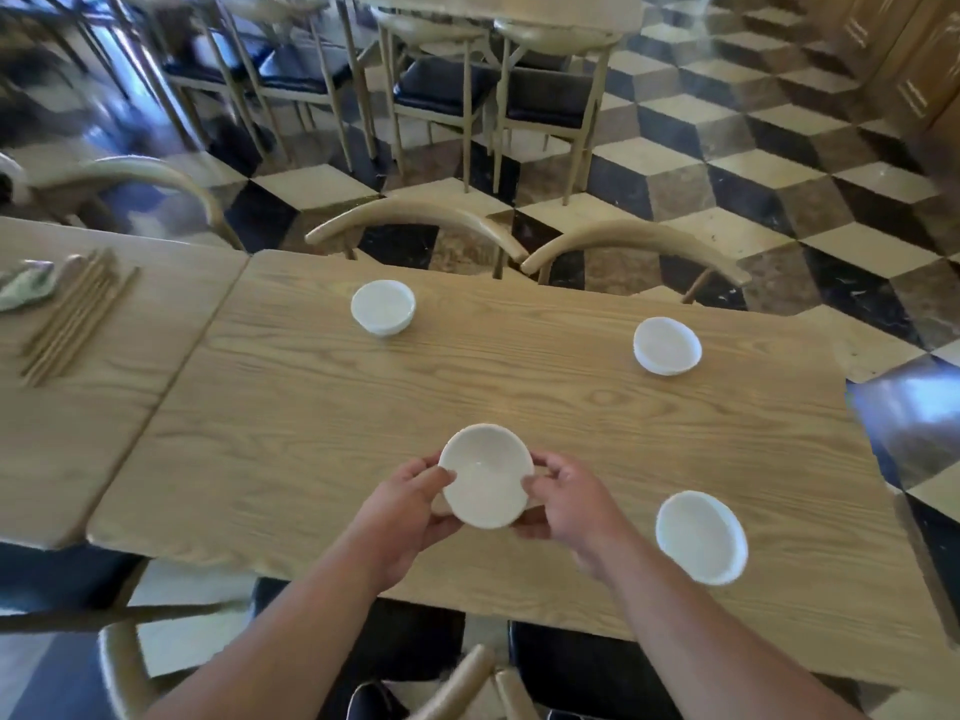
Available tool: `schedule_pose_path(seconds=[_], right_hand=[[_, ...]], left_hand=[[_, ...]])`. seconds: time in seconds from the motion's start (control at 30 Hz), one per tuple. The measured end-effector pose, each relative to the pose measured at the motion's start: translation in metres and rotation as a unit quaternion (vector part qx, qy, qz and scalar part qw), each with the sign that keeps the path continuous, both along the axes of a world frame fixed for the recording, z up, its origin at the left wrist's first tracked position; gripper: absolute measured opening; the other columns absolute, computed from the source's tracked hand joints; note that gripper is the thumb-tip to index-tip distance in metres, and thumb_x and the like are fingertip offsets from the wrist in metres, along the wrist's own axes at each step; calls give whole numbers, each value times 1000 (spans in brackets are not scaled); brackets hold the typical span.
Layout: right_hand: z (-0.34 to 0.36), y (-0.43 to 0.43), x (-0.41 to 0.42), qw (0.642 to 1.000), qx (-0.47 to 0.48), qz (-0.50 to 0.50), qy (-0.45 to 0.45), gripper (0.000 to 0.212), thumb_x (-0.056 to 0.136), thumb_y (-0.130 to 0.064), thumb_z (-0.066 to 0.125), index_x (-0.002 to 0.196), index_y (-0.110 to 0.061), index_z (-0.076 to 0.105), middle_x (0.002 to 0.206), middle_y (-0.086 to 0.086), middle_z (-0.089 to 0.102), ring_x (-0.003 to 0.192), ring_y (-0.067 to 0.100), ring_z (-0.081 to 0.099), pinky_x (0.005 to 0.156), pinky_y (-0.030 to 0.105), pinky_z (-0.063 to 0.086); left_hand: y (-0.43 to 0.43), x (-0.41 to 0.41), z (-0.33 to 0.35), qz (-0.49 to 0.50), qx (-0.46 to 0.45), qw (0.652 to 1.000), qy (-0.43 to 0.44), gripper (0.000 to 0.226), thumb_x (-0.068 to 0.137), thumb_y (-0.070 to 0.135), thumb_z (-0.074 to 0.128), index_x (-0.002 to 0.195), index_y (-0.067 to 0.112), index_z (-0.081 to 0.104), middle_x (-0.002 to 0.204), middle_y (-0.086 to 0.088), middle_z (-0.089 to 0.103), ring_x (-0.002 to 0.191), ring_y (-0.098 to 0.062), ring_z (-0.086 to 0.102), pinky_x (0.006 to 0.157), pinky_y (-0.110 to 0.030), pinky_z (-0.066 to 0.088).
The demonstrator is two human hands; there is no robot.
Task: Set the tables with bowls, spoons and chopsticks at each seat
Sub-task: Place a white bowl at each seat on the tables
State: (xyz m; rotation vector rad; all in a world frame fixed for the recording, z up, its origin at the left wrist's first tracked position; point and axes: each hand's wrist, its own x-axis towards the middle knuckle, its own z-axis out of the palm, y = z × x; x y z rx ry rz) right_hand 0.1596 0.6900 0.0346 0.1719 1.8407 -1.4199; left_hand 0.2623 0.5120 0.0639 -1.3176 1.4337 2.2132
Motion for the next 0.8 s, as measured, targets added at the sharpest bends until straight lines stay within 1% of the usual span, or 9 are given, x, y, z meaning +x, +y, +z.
schedule_pose_path(seconds=[0.13, 0.23, 0.3, 0.37, 0.43, 0.53, 0.63, 0.7, 0.8], right_hand=[[-14, -98, 46, 1000, -9, 6, -29, 37, 106, -9, 59, 143, -16, 57, 122, 16, 68, 81, 32, 80, 67, 42, 65], [-29, -156, 73, 999, -4, 3, -35, 34, 105, -7, 60, 137, -19, 59, 114, 15, 71, 82, 33, 80, 75, 51, 67], [-40, -181, 85, 999, 9, -2, -41, 34, 105, -6, 59, 136, -19, 59, 113, 15, 71, 84, 33, 80, 75, 50, 67], [-47, -194, 93, 999, 19, -6, -49, 33, 105, -5, 58, 135, -19, 58, 114, 16, 72, 83, 31, 80, 73, 47, 67], [-52, -203, 97, 998, 25, -22, -56, 33, 105, -3, 57, 134, -18, 58, 113, 17, 72, 82, 32, 79, 71, 46, 67], [-56, -211, 100, 997, 37, -37, -64, 33, 104, -1, 56, 133, -17, 58, 110, 19, 72, 76, 30, 77, 63, 39, 65], [-62, -216, 104, 996, 47, -45, -64, 35, 104, 0, 56, 135, -16, 58, 114, 22, 72, 78, 31, 78, 59, 38, 64], [-64, -218, 107, 995, 49, -49, -68, 36, 104, 1, 56, 135, -17, 57, 116, 23, 72, 79, 32, 78, 59, 38, 65], [-68, -221, 112, 995, 53, -56, -70, 38, 104, 0, 57, 138, -17, 56, 112, 21, 73, 75, 30, 78, 65, 41, 67]], left_hand=[[-99, 47, -9, -4, -12, 1000, -18, 14, 108, 22, 62, 120, 28, 68, 128, -8, 67, 99, -32, 74, 84, -38, 67], [-155, 72, -26, -19, -68, 997, -36, 17, 108, 27, 63, 124, 27, 68, 127, -8, 71, 101, -30, 76, 80, -36, 66], [-180, 82, -39, -43, -100, 993, -47, 17, 108, 28, 61, 123, 26, 69, 122, -8, 75, 100, -27, 77, 80, -37, 65], [-195, 85, -50, -59, -113, 990, -52, 17, 108, 26, 61, 123, 24, 70, 117, -7, 76, 101, -26, 77, 83, -38, 65], [-204, 85, -61, -72, -125, 988, -55, 18, 108, 25, 61, 123, 22, 71, 115, -8, 77, 102, -27, 77, 86, -40, 66], [-211, 83, -73, -74, -126, 988, -49, 18, 108, 22, 62, 123, 18, 71, 116, -12, 76, 106, -32, 76, 86, -41, 67], [-217, 83, -80, -77, -125, 988, -50, 16, 108, 20, 63, 121, 18, 71, 117, -14, 75, 110, -35, 75, 87, -44, 66], [-220, 84, -83, -78, -126, 988, -54, 15, 107, 20, 63, 120, 18, 71, 117, -14, 75, 110, -36, 75, 90, -47, 67], [-224, 86, -87, -91, -128, 986, -54, 17, 107, 22, 63, 122, 20, 71, 117, -12, 75, 107, -32, 76, 91, -49, 66]])
